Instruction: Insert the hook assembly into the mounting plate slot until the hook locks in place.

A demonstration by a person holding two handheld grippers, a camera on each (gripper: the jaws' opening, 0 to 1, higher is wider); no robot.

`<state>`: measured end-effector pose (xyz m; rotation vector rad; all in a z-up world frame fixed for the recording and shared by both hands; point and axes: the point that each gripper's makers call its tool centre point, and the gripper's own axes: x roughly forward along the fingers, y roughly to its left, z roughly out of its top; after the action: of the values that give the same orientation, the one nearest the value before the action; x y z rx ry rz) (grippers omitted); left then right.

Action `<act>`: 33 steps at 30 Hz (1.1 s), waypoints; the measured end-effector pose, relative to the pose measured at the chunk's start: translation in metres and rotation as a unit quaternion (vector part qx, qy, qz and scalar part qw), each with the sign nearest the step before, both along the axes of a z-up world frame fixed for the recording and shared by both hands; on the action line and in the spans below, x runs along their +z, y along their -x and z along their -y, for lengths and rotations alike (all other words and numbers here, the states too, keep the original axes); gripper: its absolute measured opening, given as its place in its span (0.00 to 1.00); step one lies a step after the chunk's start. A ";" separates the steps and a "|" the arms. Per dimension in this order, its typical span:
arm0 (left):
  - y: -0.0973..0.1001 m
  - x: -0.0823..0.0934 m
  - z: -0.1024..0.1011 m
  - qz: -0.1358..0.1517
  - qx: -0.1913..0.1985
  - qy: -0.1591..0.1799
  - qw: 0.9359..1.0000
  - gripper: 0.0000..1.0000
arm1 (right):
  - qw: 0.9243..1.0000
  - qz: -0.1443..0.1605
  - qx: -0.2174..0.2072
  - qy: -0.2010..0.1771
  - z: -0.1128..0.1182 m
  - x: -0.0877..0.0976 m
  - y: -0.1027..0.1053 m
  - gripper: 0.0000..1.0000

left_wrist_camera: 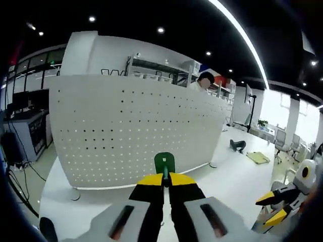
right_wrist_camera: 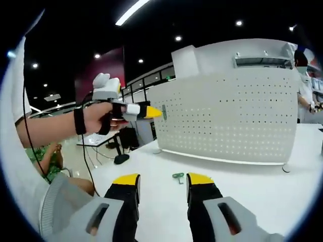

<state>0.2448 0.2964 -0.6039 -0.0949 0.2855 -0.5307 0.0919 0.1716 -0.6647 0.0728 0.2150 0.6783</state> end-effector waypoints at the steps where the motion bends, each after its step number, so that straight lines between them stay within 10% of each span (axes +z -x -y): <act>1: -0.003 0.001 -0.001 0.000 0.005 0.002 1.000 0.03 | 1.000 0.002 -0.003 0.001 0.002 0.001 -0.001 0.40; 33: -0.080 0.032 -0.046 0.040 0.117 -0.075 0.990 0.03 | 0.999 -0.027 -0.029 0.005 0.010 -0.011 0.014 0.47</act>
<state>0.3250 0.3424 -0.5721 0.0388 0.2305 -0.2790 0.0783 0.1618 -0.6752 0.0873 0.2676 0.6182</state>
